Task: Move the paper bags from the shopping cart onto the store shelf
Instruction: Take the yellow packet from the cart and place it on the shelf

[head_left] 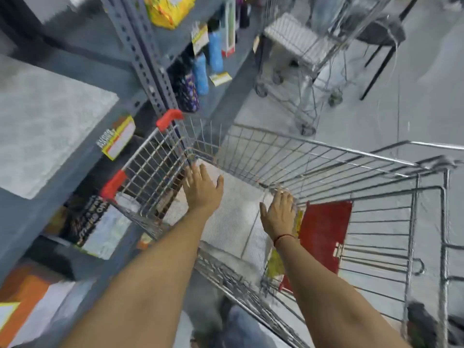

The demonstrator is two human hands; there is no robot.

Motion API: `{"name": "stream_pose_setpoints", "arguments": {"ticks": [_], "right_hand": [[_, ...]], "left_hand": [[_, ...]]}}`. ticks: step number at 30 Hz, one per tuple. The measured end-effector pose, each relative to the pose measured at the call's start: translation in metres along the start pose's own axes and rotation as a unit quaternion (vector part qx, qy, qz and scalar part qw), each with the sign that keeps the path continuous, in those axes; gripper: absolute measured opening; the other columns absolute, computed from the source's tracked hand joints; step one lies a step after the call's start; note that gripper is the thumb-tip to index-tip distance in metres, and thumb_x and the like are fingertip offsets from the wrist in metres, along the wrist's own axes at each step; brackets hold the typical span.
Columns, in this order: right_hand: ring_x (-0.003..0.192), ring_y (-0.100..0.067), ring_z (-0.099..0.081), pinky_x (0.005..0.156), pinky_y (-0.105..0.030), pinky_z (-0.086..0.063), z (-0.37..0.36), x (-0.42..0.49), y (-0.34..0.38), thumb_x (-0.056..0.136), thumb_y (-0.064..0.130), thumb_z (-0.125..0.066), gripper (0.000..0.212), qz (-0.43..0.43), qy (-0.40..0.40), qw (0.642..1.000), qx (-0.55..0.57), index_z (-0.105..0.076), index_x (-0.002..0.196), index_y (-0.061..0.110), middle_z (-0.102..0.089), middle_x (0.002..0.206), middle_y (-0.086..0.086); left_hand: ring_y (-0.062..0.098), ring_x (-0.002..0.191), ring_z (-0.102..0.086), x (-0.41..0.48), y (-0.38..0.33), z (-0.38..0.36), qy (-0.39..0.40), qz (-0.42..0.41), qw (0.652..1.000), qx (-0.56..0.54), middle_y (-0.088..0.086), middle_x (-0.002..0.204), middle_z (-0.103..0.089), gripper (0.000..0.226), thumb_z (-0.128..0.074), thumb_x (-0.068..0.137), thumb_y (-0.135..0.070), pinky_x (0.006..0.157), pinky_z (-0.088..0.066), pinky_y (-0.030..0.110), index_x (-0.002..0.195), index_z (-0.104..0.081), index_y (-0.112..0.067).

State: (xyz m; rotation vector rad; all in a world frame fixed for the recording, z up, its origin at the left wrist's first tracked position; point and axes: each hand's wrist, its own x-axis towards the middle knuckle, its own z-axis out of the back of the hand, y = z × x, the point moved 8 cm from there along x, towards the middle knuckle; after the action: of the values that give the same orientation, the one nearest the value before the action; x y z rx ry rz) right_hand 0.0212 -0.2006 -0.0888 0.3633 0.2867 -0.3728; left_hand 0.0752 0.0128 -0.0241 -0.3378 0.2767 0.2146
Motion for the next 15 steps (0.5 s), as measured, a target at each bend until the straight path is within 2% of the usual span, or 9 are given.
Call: {"name": "stream_pose_setpoints", "arguments": {"ticks": [2,6,8,10,13,15], "right_hand": [[0.147,-0.032,-0.011,0.119,-0.045,-0.015,-0.014,-0.001,-0.022,0.095,0.039,-0.045,0.072,-0.055,0.036,0.997,-0.047,-0.014,0.149,0.004,-0.015,0.158,-0.018],[0.144,-0.034,-0.019,0.115,-0.047,-0.024,-0.032,-0.011,-0.065,0.094,0.034,-0.044,0.066,-0.132,0.038,0.989,-0.062,-0.019,0.147,0.002,-0.025,0.154,-0.020],[0.140,-0.035,-0.028,0.110,-0.046,-0.032,-0.037,-0.013,-0.070,0.096,0.038,-0.042,0.065,-0.122,0.021,0.991,-0.058,-0.023,0.145,0.001,-0.028,0.152,-0.021],[0.131,-0.036,-0.038,0.101,-0.044,-0.039,-0.041,-0.012,-0.074,0.095,0.029,-0.044,0.058,-0.107,0.000,0.993,-0.049,-0.028,0.144,0.001,-0.031,0.150,-0.021],[0.119,-0.040,-0.044,0.096,-0.044,-0.042,-0.047,-0.011,-0.076,0.088,-0.002,-0.045,0.057,-0.068,-0.032,0.997,0.013,-0.030,0.143,-0.001,-0.034,0.146,-0.024],[0.113,-0.041,-0.048,0.092,-0.045,-0.044,-0.049,-0.012,-0.077,0.084,-0.011,-0.042,0.063,-0.070,-0.044,0.994,0.074,-0.027,0.144,0.000,-0.044,0.134,-0.026]], "left_hand": [[0.030,0.149,-0.001,-0.010,-0.006,-0.042,0.085,0.032,0.995,-0.030,0.014,0.161,-0.003,0.071,-0.031,0.097,-0.047,0.120,-0.014,0.047,0.151,-0.010,-0.006],[0.030,0.148,-0.005,-0.060,-0.033,-0.141,0.254,0.048,0.965,-0.050,0.013,0.160,-0.004,0.069,-0.032,0.098,-0.045,0.118,-0.017,0.047,0.151,-0.008,-0.009],[0.033,0.143,-0.022,-0.082,-0.044,-0.179,0.329,0.048,0.941,-0.060,0.016,0.156,-0.021,0.063,-0.036,0.097,-0.041,0.113,-0.027,0.045,0.149,-0.019,-0.009],[0.036,0.134,-0.040,-0.104,-0.056,-0.207,0.400,0.026,0.914,-0.062,0.020,0.147,-0.038,0.052,-0.039,0.097,-0.029,0.107,-0.037,0.041,0.144,-0.031,-0.007],[0.036,0.124,-0.050,-0.120,-0.067,-0.223,0.440,0.005,0.892,-0.099,0.022,0.137,-0.051,0.047,-0.043,0.093,-0.014,0.100,-0.043,0.037,0.139,-0.042,-0.009],[0.035,0.120,-0.053,-0.119,-0.071,-0.224,0.440,-0.006,0.890,-0.116,0.022,0.132,-0.056,0.043,-0.045,0.092,-0.011,0.096,-0.045,0.035,0.135,-0.048,-0.006]]}}
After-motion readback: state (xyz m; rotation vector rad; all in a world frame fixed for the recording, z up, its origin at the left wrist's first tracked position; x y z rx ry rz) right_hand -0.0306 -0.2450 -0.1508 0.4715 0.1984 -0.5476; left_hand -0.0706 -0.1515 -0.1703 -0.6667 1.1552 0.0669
